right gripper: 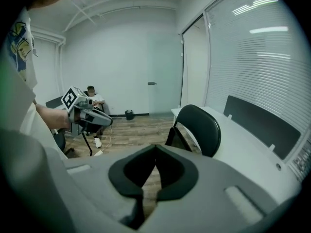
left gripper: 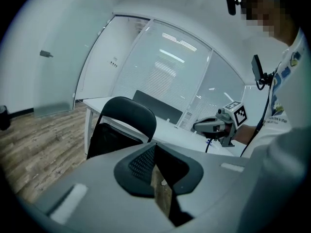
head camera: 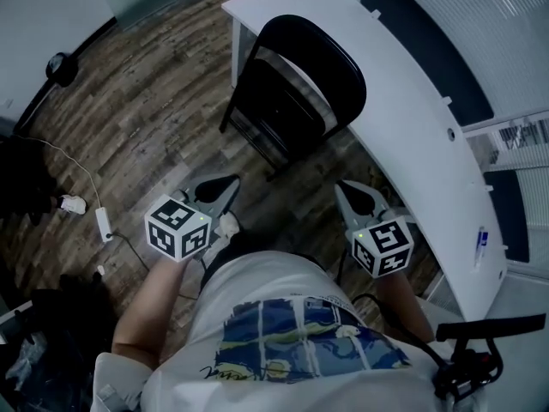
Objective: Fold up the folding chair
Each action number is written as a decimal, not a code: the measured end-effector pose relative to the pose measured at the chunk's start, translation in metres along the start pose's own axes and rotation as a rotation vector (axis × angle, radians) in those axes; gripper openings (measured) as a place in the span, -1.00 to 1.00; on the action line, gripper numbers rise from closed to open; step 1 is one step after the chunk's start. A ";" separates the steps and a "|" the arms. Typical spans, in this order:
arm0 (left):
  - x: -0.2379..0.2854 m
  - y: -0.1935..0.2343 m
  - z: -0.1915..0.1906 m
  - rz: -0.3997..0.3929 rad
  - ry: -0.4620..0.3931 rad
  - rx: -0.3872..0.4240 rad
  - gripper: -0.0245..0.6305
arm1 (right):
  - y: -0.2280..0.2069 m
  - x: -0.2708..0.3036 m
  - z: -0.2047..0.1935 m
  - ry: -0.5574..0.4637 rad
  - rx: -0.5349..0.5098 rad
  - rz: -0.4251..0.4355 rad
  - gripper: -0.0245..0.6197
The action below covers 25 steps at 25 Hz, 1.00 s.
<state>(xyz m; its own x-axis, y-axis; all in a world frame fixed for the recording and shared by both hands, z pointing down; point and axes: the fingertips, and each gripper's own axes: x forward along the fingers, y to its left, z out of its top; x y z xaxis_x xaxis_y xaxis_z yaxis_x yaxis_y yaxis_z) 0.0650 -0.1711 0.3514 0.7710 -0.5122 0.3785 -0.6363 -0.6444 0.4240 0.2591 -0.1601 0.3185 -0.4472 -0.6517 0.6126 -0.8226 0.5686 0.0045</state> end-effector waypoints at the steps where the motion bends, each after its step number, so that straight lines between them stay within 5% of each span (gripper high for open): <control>1: 0.002 -0.008 -0.002 0.006 0.006 0.008 -0.92 | -0.002 -0.011 -0.006 -0.003 -0.002 -0.004 -0.91; 8: 0.006 -0.087 -0.027 0.054 0.014 0.060 -0.92 | -0.015 -0.089 -0.060 -0.040 0.009 -0.020 -0.91; 16: -0.029 -0.166 -0.070 0.105 0.026 0.012 -0.92 | 0.011 -0.135 -0.117 -0.069 0.038 0.063 -0.91; 25: -0.115 -0.197 -0.105 0.085 0.014 0.044 -0.92 | 0.100 -0.170 -0.142 -0.084 0.061 0.041 -0.91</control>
<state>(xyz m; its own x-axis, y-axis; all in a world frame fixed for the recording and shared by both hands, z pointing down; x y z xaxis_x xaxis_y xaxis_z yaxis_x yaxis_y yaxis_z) 0.0987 0.0745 0.3111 0.7137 -0.5586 0.4227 -0.6973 -0.6237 0.3532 0.3028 0.0795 0.3271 -0.5069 -0.6693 0.5432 -0.8214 0.5663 -0.0688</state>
